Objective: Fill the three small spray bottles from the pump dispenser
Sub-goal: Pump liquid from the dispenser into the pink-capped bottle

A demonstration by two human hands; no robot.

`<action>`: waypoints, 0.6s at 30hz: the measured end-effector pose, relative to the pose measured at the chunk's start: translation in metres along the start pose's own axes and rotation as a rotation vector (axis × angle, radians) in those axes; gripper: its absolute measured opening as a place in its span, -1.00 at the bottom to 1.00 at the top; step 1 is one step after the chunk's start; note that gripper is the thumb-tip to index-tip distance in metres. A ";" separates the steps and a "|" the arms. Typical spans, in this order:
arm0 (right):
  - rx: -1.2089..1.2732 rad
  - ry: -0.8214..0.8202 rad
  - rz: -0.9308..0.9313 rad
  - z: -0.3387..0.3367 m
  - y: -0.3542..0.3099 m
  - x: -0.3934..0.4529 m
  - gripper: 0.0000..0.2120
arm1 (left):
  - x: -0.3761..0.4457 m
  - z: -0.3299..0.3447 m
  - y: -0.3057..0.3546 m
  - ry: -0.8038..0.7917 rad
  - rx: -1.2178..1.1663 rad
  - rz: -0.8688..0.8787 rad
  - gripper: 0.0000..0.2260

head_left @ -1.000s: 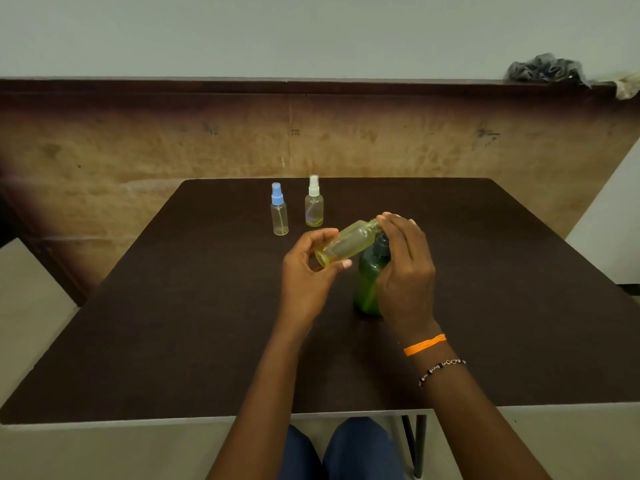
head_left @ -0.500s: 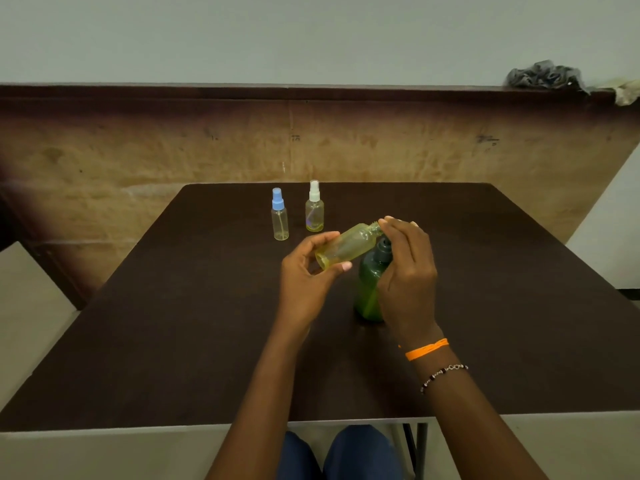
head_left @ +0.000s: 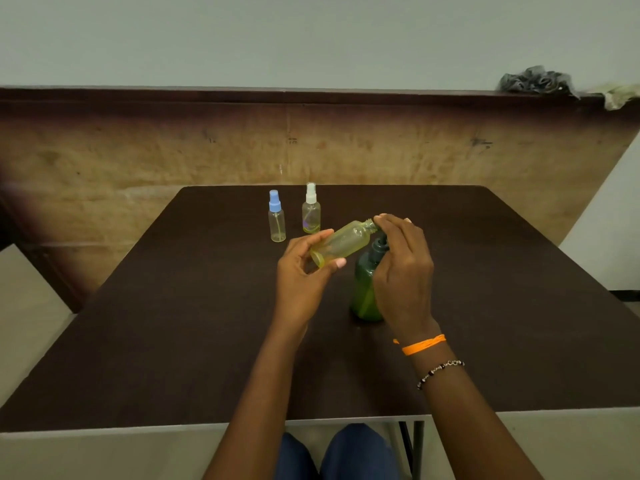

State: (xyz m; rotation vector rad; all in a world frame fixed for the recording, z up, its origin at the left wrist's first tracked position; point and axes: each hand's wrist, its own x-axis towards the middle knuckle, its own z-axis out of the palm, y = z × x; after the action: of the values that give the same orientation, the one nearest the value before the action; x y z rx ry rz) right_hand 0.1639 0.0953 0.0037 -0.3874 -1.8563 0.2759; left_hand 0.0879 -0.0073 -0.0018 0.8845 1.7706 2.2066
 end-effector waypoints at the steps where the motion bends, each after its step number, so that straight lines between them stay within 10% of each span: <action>1: -0.002 0.013 -0.005 0.002 0.001 -0.002 -0.60 | 0.000 0.000 -0.001 0.002 -0.009 -0.014 -0.58; 18: 0.010 0.050 -0.006 0.003 0.005 -0.001 -0.65 | 0.000 0.002 -0.003 0.087 -0.113 -0.066 -0.61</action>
State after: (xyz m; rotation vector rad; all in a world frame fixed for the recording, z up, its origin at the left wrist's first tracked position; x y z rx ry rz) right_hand 0.1621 0.0990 -0.0003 -0.3789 -1.8065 0.2693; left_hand 0.0884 -0.0043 -0.0044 0.7056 1.6668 2.3091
